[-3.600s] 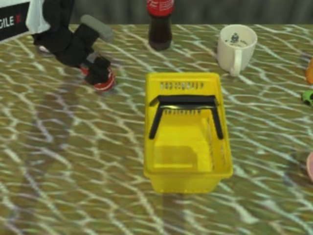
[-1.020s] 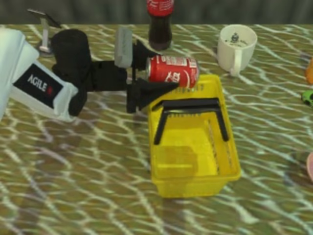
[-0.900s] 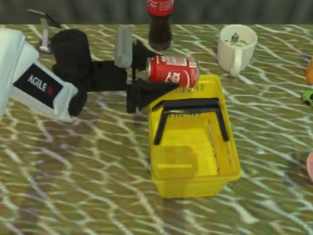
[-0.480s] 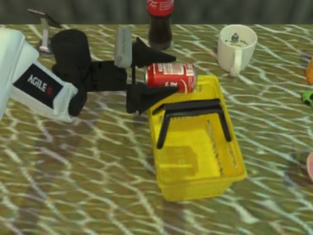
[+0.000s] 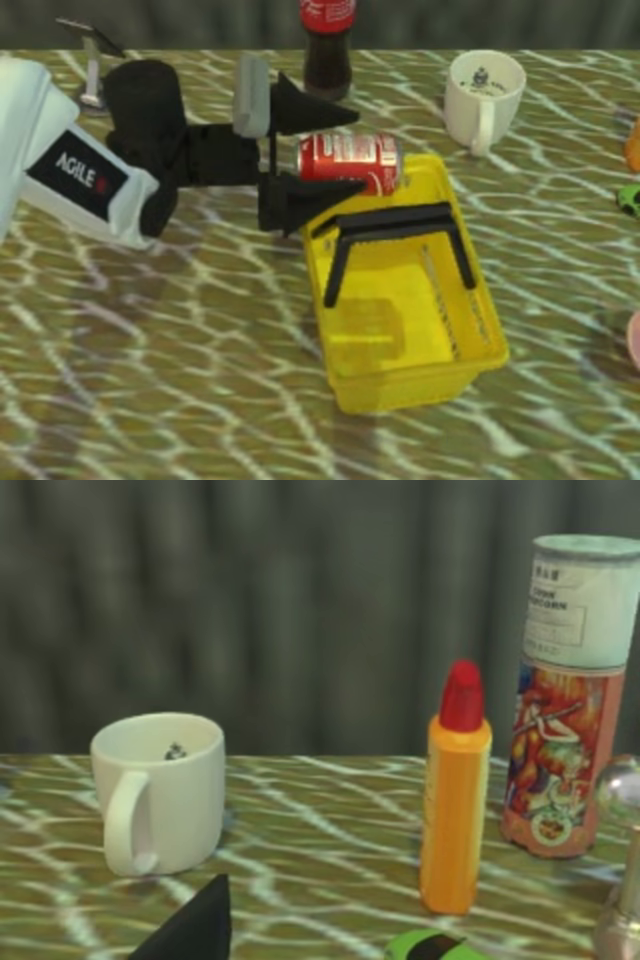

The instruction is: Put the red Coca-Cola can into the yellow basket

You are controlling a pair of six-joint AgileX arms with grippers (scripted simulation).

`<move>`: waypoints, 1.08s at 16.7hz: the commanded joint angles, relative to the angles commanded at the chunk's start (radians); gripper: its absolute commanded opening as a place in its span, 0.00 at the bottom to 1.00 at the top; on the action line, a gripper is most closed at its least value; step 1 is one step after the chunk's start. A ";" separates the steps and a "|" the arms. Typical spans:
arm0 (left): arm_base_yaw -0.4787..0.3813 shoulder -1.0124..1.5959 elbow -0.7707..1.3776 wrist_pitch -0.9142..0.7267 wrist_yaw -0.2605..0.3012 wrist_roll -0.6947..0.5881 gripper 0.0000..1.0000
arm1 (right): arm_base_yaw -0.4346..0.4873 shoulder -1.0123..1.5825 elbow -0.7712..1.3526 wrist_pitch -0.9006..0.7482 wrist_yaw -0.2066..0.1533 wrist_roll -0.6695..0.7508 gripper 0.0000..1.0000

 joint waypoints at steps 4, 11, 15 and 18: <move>0.021 -0.075 -0.023 -0.034 -0.051 -0.020 1.00 | 0.032 0.096 0.090 -0.063 -0.002 -0.045 1.00; 0.110 -0.527 -0.182 -0.224 -0.302 -0.103 1.00 | 0.177 0.576 0.541 -0.377 0.001 -0.269 1.00; 0.172 -0.916 -0.355 -0.398 -0.506 -0.144 1.00 | 0.290 0.943 0.885 -0.616 0.003 -0.441 1.00; 0.215 -1.232 -0.522 -0.550 -0.673 -0.158 1.00 | 0.377 1.226 1.150 -0.801 0.002 -0.574 1.00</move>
